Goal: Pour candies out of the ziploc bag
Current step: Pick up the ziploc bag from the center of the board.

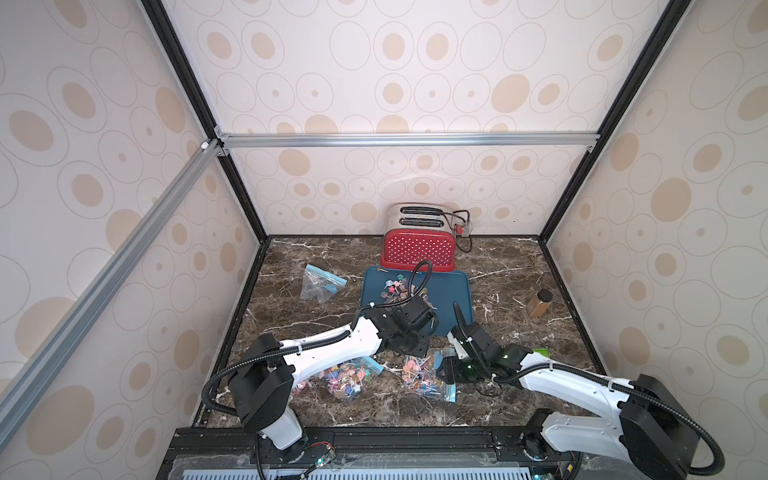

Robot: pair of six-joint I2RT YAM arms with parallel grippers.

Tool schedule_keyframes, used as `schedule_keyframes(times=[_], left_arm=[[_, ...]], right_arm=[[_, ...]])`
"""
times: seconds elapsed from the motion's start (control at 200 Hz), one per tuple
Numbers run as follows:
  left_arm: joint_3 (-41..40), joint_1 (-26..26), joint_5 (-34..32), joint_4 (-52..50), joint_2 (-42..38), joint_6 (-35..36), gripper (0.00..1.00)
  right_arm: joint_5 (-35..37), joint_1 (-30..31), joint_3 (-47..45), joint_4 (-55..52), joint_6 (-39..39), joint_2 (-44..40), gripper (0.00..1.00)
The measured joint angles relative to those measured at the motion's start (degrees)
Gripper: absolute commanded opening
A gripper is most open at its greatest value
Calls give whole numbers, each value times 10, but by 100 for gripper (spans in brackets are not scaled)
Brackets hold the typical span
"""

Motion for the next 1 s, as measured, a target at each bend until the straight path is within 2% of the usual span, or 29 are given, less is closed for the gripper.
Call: schedule_keyframes(times=[0.226,0.381,0.642,0.857,1.002], left_arm=[[-13,2,0,5,-3,-4,36],[-30,2,2,14,-13,-9,36],[-98,5,12,45,-54,-26,37],[-166,7,38,108,-78,-33,45],[-219,12,52,155,-104,-38,46]], right_arm=[[-14,0,-10,14,11,-27,25],[-16,0,-9,17,17,-43,0],[-18,0,30,-3,9,-23,0],[-18,0,86,-33,-2,-14,0],[-17,0,146,-70,-17,-7,0]])
